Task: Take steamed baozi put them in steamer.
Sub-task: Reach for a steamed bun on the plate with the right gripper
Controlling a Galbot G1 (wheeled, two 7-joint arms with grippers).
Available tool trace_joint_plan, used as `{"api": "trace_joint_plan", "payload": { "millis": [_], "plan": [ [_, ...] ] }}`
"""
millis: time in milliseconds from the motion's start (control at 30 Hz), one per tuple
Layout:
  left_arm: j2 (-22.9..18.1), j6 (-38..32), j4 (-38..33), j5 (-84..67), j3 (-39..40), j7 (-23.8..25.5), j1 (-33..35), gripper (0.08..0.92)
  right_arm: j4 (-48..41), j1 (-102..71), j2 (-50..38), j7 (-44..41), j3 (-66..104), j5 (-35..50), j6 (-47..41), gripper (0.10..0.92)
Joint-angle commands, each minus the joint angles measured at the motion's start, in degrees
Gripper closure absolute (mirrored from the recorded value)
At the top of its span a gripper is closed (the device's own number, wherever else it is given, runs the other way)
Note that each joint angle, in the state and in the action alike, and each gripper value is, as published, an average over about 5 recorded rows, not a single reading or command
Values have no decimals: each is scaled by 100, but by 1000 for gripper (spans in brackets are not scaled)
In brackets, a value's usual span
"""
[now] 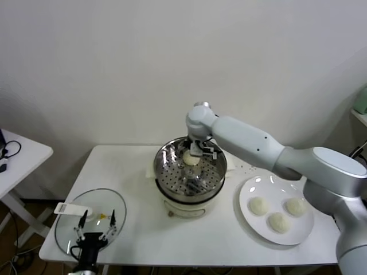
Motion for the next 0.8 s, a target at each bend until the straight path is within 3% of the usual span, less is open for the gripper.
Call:
{"api": "trace_joint_plan", "payload": {
  "millis": [33, 167, 400, 600, 800],
  "plan": [
    [3, 8, -7, 0, 3, 3, 1, 177, 979, 1211, -1248, -134, -670, 2435, -1084, 203],
    [15, 35, -19, -3, 11, -15, -3, 177, 1236, 1710, -2025, -142, -895, 3948, -2325, 203],
    [8, 105, -59, -52, 99, -44, -20, 177, 1217, 1692, -3341, -71, -1227, 5050, -3610, 203],
    [40, 135, -107, -97, 126, -40, -14, 177, 1289, 995, -4178, 75, -1199, 5207, -3951, 203],
    [33, 150, -108, -93, 153, -38, -15, 177, 1342, 22, -4585, 216, -888, 4819, -4074, 203]
  ]
}}
